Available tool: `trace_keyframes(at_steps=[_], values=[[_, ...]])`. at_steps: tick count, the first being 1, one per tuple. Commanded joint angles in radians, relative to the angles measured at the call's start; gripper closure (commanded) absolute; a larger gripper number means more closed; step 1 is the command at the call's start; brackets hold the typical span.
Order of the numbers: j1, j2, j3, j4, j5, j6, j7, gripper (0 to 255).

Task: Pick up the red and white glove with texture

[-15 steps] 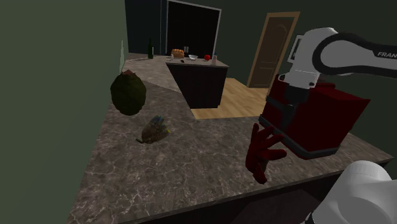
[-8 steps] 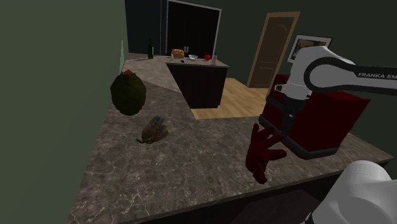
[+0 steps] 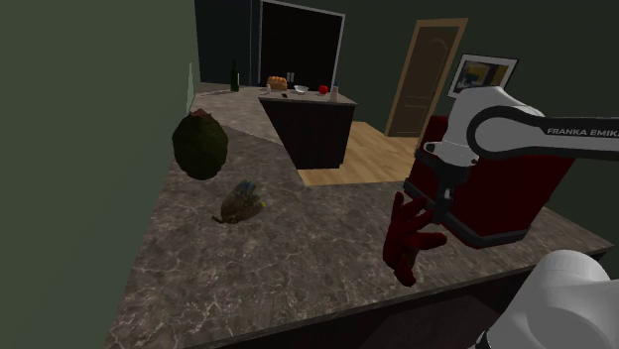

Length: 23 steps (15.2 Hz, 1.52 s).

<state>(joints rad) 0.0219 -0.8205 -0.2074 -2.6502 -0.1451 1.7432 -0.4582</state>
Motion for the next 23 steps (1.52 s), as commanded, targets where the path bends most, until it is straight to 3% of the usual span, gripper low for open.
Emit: trace_keyframes(at_steps=[1, 8, 23], values=[[0.000, 0.001, 0.000, -0.002, 0.000, 0.002, 0.001, 255], [-0.001, -0.003, -0.001, -0.002, -0.001, 0.000, -0.001, 255], [0.010, 0.007, 0.024, 0.204, 0.023, -0.197, -0.004, 255]])
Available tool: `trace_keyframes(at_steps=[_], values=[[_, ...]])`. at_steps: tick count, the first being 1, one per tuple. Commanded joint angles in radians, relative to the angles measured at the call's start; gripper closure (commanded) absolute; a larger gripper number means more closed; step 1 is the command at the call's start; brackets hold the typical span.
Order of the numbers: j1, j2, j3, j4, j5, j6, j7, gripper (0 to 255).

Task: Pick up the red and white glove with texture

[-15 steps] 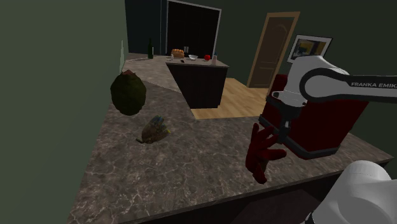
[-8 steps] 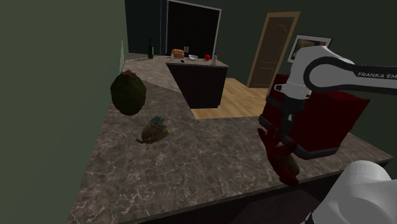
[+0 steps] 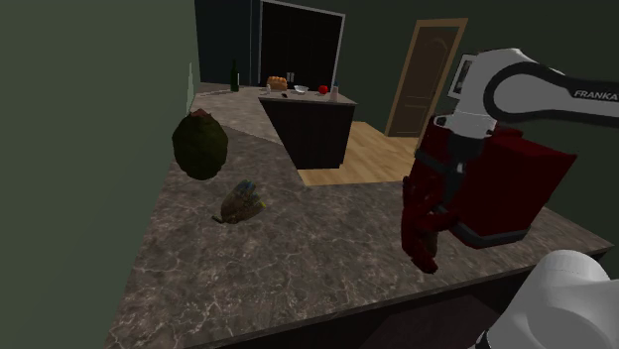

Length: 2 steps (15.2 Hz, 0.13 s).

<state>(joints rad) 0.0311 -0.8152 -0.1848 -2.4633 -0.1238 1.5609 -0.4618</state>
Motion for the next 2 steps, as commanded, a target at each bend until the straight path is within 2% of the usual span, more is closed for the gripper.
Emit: trace_keyframes(at_steps=[1, 2], values=[[0.001, 0.002, 0.002, 0.019, 0.002, -0.016, 0.000, 255], [0.001, 0.002, 0.002, 0.019, 0.002, -0.016, 0.000, 255]])
